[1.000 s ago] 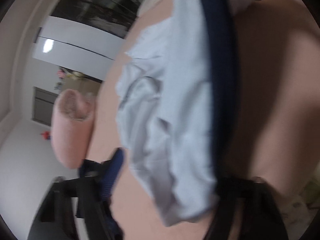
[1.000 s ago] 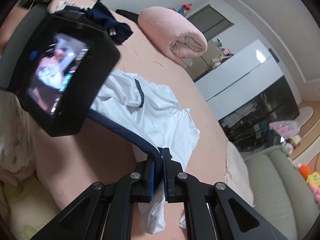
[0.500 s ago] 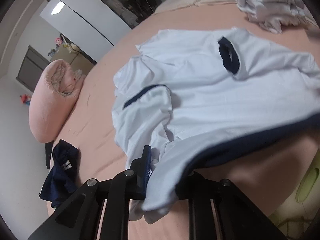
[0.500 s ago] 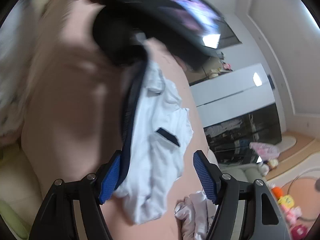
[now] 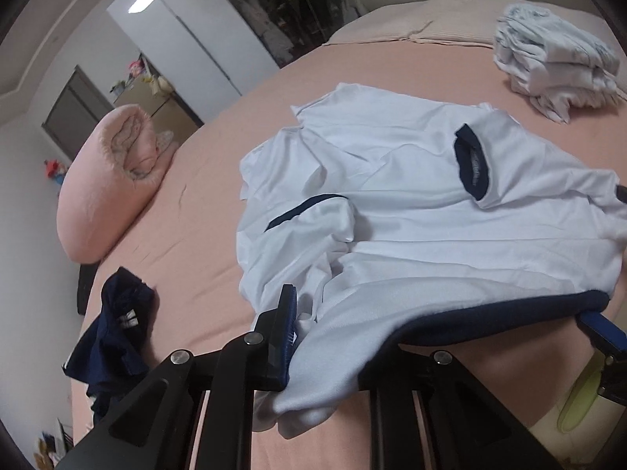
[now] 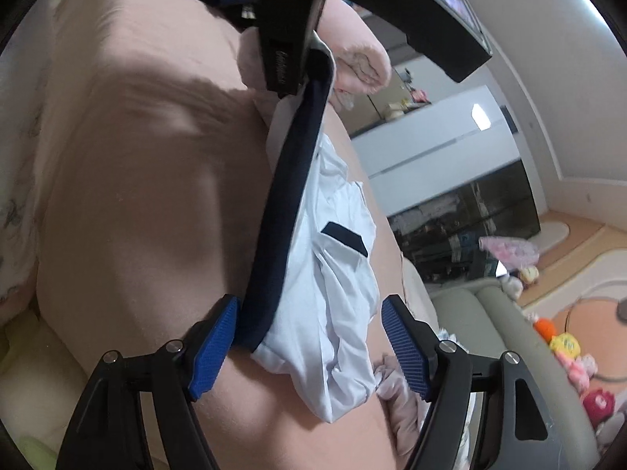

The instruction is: Fold clothes

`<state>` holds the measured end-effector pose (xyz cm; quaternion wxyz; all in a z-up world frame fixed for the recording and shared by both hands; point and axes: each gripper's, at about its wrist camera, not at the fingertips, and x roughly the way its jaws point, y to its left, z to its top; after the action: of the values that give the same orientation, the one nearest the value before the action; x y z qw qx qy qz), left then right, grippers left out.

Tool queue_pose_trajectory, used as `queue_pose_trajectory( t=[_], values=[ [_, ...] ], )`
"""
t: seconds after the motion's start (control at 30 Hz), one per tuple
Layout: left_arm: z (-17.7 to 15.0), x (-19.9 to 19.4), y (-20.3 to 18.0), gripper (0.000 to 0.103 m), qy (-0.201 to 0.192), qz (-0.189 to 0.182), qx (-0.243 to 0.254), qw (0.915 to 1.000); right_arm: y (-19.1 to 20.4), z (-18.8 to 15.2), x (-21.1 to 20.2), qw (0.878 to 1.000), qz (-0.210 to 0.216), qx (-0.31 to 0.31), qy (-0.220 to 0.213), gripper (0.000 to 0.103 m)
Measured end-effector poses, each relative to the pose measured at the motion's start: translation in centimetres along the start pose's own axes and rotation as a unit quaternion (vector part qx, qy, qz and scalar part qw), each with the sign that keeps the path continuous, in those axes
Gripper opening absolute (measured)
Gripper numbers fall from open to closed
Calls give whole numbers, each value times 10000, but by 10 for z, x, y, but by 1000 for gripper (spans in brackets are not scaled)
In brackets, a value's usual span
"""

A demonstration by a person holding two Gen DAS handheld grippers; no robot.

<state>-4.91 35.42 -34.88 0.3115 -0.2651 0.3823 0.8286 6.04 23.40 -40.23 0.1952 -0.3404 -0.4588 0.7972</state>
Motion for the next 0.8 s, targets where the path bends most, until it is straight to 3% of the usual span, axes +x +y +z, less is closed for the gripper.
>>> queue_pose_trajectory(
  t=[0.07, 0.23, 0.43, 0.53, 0.67, 0.8],
  values=[
    [0, 2, 3, 14, 36, -43, -77, 10000, 1, -5, -8, 9994, 39, -291, -157, 74],
    [-1, 4, 4, 14, 100, -82, -155, 9998, 9, -42, -21, 9903, -469, -1289, -201, 74],
    [2, 2, 0, 14, 99, -114, -129, 9998, -9, -54, 2, 9930, -622, -924, 398, 74],
    [1, 3, -3, 14, 139, -101, -60, 9998, -13, -45, 13, 9943, -591, -792, 396, 75],
    [-3, 4, -7, 14, 173, -28, 125, 9998, -16, -41, 23, 9915, -646, -1123, 122, 81],
    [-5, 4, -13, 14, 188, 65, 381, 9991, -21, -41, 31, 9915, -437, -1226, 56, 81]
  ],
)
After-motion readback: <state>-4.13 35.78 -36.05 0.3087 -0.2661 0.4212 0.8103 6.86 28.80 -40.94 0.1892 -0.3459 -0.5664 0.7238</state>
